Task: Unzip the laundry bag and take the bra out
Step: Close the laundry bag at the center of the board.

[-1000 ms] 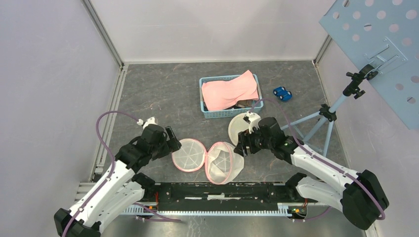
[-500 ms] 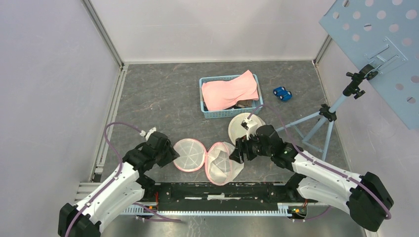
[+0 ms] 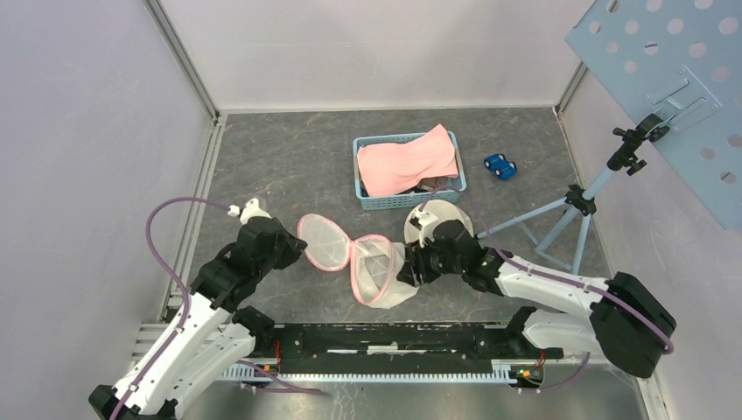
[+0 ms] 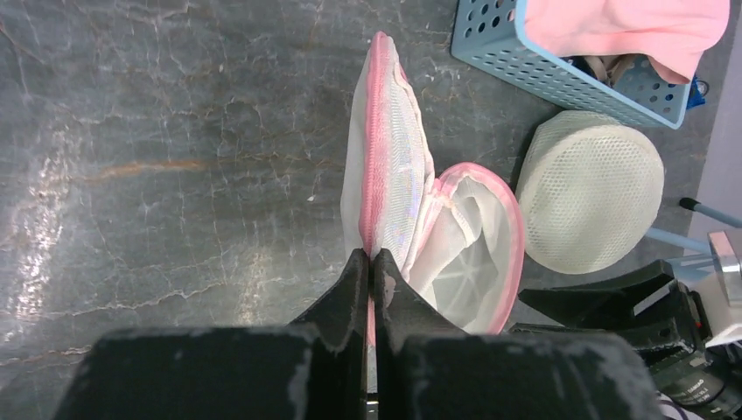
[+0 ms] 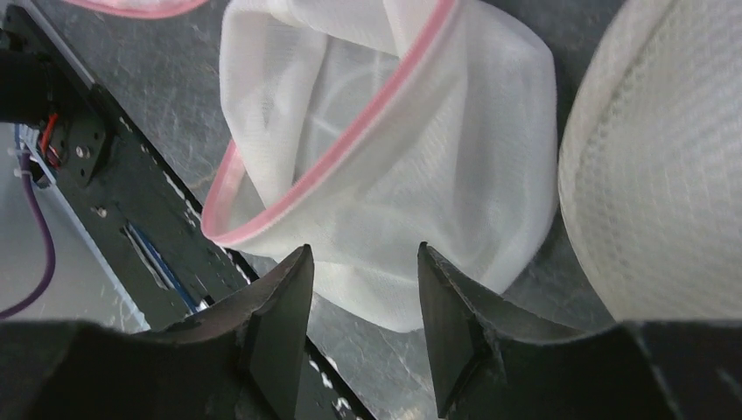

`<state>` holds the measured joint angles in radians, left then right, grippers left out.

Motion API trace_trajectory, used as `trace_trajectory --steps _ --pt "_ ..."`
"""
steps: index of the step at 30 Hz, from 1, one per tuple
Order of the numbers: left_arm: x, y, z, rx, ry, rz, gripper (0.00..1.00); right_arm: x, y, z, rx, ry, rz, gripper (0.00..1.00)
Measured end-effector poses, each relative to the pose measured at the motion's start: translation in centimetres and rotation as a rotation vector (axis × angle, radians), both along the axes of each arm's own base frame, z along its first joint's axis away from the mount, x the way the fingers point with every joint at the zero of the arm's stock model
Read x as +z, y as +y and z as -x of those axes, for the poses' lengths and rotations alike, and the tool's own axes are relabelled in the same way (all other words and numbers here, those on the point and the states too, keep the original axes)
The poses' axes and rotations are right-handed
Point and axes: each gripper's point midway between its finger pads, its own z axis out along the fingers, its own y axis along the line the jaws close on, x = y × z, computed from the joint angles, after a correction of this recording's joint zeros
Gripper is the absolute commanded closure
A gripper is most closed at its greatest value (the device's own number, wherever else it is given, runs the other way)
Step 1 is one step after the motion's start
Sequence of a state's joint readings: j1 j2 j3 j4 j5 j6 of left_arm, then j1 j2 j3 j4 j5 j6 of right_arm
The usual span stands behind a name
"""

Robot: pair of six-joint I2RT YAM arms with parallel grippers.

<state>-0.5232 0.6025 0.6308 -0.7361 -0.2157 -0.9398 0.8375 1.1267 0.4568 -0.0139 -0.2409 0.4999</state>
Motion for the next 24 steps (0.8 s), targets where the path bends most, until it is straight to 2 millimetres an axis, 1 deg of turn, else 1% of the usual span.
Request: trace_trajectory --steps 2,3,6,8,13,17,20,24 --pt "1.0 0.0 -0.4 -0.015 -0.020 -0.021 0.98 0.4 1.0 -0.6 0.006 -0.008 -0.006 0.36" --pt "1.2 0.1 -0.5 -0.023 -0.022 -0.037 0.98 0.8 1.5 -0.9 0.009 -0.016 -0.010 0.32" --pt "1.4 0.3 -0.7 -0.062 -0.016 -0.101 0.98 2.6 3.0 -1.9 0.014 -0.059 -0.051 0.27" --pt "1.4 0.4 -0.8 -0.096 -0.013 -0.146 0.98 3.8 3.6 -2.3 0.013 -0.090 -0.076 0.25" --pt "1.8 0.4 -1.0 -0.191 -0.023 -0.250 0.98 5.4 3.4 -2.7 -0.005 -0.130 -0.106 0.25" --pt "2.7 0.0 -1.0 -0.278 -0.045 -0.352 0.98 5.5 2.9 -2.6 -0.022 -0.141 -0.112 0.22" --pt "2.9 -1.1 -0.9 -0.362 -0.050 -0.456 0.98 5.2 2.4 -2.3 -0.032 -0.137 -0.107 0.20" --pt "2.2 -3.8 0.1 -0.514 -0.053 -0.637 0.98 4.9 2.1 -2.4 -0.047 -0.137 -0.091 0.17"
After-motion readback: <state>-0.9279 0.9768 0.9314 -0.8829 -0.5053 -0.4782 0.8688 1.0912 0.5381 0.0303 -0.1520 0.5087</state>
